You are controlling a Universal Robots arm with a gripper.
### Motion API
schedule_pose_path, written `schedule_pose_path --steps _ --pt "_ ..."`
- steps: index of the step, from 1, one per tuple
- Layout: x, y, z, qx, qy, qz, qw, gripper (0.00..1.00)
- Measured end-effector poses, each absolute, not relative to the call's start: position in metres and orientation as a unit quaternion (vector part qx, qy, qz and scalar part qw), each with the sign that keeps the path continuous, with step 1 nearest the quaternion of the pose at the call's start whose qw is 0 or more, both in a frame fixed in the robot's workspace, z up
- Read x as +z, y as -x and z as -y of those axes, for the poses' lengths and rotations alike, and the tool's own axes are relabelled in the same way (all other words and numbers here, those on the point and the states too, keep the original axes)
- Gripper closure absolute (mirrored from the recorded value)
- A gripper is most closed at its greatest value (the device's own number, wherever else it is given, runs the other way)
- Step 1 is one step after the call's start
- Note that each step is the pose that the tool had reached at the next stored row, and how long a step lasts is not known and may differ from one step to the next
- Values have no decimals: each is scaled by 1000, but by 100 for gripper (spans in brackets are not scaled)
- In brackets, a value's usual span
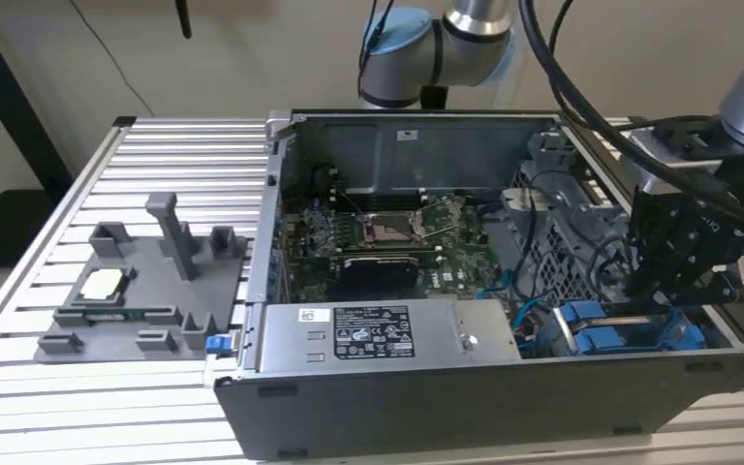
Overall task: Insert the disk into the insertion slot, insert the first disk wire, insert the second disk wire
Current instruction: 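Insert the first disk wire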
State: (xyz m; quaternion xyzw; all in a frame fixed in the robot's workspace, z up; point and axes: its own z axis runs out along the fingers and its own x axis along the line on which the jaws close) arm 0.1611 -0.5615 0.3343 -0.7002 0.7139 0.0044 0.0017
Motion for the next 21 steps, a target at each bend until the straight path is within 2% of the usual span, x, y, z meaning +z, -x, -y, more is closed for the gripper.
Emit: schedule_pose_path --steps 1,10,21 --pt "339 -161 561 4 700 -714 1 73" --pt "378 -161 560 4 700 -714 1 73" --pt "384 -178 558 11 700 -714 8 73"
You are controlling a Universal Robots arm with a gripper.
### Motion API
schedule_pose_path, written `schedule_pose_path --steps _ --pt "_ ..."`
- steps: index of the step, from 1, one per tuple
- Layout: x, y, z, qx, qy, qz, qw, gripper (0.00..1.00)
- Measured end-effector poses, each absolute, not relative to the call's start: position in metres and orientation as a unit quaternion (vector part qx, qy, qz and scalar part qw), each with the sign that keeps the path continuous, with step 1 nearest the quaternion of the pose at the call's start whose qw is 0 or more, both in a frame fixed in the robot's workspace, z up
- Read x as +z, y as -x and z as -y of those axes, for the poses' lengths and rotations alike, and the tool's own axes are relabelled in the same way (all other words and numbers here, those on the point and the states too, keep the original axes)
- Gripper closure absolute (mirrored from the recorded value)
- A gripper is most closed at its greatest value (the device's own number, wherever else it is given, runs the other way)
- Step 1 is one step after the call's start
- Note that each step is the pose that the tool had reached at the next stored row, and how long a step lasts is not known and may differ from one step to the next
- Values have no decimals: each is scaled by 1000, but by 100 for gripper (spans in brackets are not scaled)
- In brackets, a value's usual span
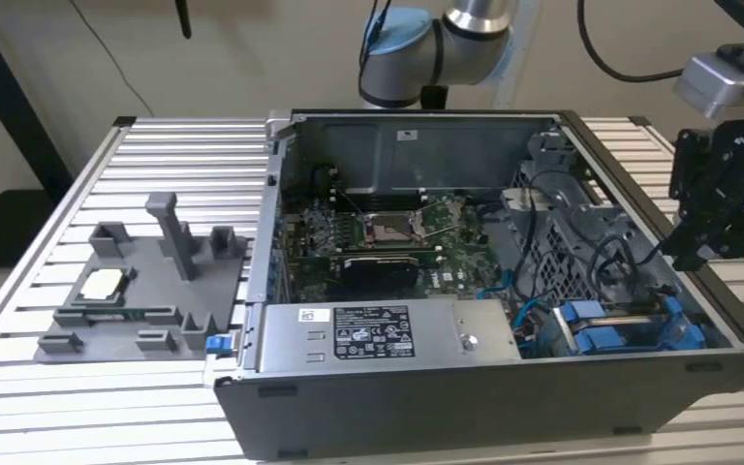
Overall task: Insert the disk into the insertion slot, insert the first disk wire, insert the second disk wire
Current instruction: 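Insert the first disk wire, then insert the second disk wire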
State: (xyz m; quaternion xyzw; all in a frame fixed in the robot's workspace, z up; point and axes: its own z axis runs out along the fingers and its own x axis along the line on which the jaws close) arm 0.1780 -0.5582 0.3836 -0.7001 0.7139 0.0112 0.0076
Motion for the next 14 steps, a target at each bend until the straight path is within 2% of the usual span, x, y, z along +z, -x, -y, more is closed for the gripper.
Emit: schedule_pose_path --steps 8,12,14 --pt "384 -196 557 17 700 -714 13 73" --pt "383 -197 557 34 699 -714 29 73" --pt "382 -197 557 37 697 -715 32 73"
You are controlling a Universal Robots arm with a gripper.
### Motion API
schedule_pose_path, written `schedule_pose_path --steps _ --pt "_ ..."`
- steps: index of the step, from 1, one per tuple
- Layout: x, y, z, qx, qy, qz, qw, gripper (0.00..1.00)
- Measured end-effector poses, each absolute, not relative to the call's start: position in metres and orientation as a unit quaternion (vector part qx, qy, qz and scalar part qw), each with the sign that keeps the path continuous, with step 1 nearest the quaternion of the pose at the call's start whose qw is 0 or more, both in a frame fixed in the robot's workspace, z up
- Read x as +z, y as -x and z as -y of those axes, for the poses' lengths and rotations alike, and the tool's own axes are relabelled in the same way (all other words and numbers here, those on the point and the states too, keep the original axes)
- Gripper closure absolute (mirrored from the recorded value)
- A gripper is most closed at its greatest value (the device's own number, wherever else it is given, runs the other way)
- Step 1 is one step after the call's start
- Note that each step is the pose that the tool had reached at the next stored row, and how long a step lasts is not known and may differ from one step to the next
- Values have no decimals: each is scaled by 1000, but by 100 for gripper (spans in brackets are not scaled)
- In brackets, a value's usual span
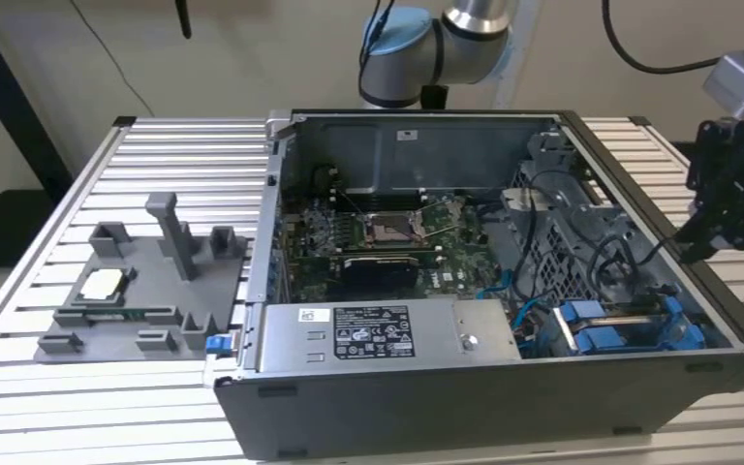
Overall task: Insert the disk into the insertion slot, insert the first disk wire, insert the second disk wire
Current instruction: 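Insert the second disk wire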
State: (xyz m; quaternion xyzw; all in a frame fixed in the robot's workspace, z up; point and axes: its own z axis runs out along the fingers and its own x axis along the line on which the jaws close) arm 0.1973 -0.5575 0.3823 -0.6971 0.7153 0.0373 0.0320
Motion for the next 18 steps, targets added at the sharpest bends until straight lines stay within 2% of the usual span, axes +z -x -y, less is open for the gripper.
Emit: schedule_pose_path --steps 5,6,18 --pt "378 -197 558 39 685 -727 33 76" --pt "377 -197 558 39 682 -729 33 83" --pt "382 -181 557 39 677 -734 34 84"
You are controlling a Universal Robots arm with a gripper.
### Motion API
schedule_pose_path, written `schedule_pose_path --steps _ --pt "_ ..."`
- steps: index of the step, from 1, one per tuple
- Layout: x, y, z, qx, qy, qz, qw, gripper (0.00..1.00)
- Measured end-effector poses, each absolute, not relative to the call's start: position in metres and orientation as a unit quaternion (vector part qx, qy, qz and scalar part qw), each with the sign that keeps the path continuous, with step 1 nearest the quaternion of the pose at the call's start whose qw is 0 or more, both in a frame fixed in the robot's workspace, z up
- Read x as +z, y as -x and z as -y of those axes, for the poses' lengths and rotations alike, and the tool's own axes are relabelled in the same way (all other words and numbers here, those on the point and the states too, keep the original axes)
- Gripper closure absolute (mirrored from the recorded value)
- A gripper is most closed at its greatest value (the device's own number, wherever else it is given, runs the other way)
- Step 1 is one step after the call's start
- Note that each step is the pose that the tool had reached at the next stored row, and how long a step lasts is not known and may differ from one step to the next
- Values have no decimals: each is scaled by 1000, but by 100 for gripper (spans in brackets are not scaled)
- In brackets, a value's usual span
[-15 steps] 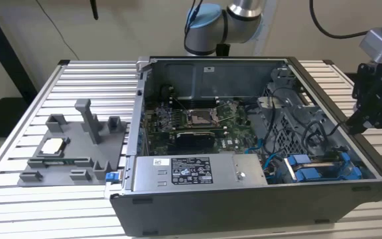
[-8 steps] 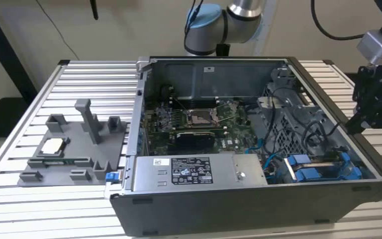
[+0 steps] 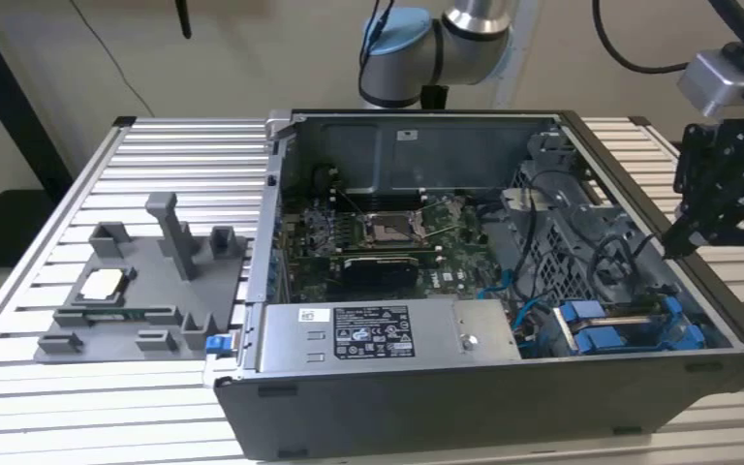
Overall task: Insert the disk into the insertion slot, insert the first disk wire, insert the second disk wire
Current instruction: 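Insert the second disk wire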
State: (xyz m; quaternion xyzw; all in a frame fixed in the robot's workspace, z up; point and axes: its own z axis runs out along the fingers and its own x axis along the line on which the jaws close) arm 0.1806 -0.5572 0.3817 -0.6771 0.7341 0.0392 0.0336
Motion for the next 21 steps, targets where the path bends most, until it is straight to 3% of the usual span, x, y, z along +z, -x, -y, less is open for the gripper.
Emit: schedule_pose_path --steps 14,21 --pt "388 -139 557 40 677 -734 33 84" --pt "385 -126 557 30 683 -730 23 84"
